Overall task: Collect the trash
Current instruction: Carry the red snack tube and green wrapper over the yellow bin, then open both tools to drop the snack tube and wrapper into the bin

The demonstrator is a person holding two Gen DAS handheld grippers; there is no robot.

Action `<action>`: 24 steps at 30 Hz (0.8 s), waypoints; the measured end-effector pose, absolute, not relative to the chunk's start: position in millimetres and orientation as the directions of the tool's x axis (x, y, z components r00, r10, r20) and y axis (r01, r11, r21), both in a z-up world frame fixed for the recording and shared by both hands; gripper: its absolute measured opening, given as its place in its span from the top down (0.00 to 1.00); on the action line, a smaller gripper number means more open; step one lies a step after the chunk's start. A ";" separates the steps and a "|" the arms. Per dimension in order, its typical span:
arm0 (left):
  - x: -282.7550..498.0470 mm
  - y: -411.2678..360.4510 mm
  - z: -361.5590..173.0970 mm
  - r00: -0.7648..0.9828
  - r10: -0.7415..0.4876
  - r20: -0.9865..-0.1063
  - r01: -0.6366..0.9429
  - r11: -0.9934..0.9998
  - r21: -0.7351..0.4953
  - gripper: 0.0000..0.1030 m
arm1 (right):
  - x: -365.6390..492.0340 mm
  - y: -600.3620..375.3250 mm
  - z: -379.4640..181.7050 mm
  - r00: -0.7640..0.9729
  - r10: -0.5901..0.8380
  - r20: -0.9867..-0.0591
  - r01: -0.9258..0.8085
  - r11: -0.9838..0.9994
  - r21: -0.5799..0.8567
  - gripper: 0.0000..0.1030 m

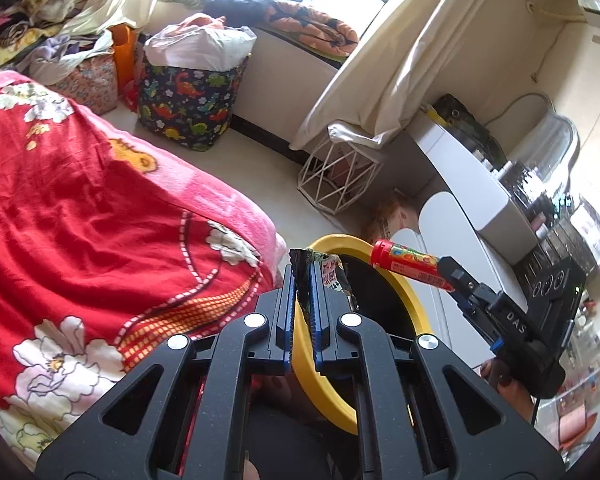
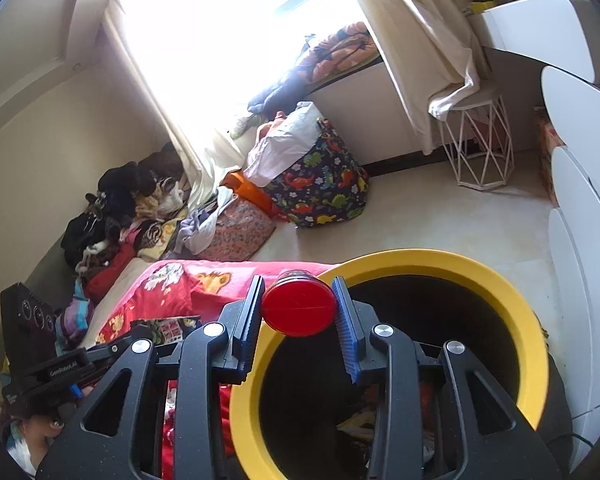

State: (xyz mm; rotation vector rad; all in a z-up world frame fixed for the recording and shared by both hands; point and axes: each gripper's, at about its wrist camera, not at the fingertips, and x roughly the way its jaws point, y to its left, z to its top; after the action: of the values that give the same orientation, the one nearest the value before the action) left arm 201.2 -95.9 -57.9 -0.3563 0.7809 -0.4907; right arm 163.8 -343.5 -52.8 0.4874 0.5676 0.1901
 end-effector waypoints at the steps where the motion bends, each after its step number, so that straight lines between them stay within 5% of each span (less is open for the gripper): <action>1: 200.6 -98.6 -58.1 0.606 -0.544 -0.581 0.293 0.831 -0.473 0.97 | 162.6 -346.6 -53.2 0.832 0.297 -0.469 -0.033 0.870 0.492 0.68; 24: 178.1 -185.1 -72.7 0.512 -0.553 -0.657 0.463 0.822 -0.331 0.96 | 151.5 -400.7 -70.6 0.819 0.225 -0.528 0.105 0.845 0.524 0.68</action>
State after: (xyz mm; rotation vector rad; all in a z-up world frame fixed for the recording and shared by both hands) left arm 178.1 -185.1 -72.7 -0.1185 0.8320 -0.6130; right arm 151.5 -400.7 -70.6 0.5691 0.6163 0.0675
